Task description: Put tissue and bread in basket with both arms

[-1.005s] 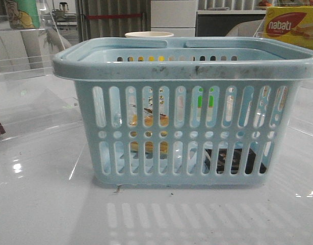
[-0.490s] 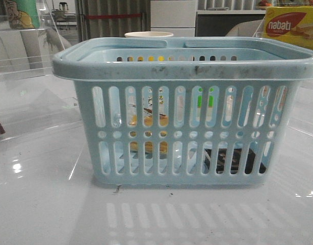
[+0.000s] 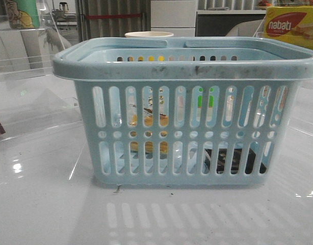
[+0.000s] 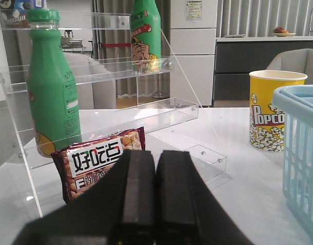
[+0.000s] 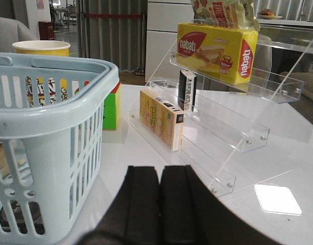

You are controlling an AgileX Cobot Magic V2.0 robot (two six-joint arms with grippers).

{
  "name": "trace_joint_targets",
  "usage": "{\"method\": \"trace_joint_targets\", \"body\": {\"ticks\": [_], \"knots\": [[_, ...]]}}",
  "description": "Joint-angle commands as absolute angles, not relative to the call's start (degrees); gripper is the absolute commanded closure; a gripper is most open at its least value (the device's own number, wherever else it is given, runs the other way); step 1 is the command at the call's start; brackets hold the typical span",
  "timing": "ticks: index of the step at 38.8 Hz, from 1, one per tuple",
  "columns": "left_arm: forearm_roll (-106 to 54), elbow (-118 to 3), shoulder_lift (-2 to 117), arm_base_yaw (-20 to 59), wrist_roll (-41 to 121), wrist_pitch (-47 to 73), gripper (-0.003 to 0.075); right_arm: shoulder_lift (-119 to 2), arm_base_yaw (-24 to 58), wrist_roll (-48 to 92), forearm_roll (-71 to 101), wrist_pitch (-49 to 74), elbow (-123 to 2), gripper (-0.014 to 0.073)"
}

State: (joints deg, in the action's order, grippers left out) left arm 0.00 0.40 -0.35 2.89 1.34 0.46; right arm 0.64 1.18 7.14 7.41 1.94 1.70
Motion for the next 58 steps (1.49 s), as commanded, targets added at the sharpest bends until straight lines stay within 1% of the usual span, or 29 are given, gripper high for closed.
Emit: {"method": "trace_joint_targets", "body": {"ticks": [1,9,58], "knots": [[0.0,0.3,-1.3,3.3,0.8,-4.5,0.0629,1.7,1.1,7.2,7.3,-3.4,1.7,0.054],[0.0,0.3,-1.3,3.3,0.8,-4.5,0.0629,1.7,1.1,-0.8,1.1,-3.4,1.7,0.054],[0.0,0.3,-1.3,3.3,0.8,-4.5,0.0629,1.7,0.0,-2.2,-1.1,-5.9,1.7,0.054]]}}
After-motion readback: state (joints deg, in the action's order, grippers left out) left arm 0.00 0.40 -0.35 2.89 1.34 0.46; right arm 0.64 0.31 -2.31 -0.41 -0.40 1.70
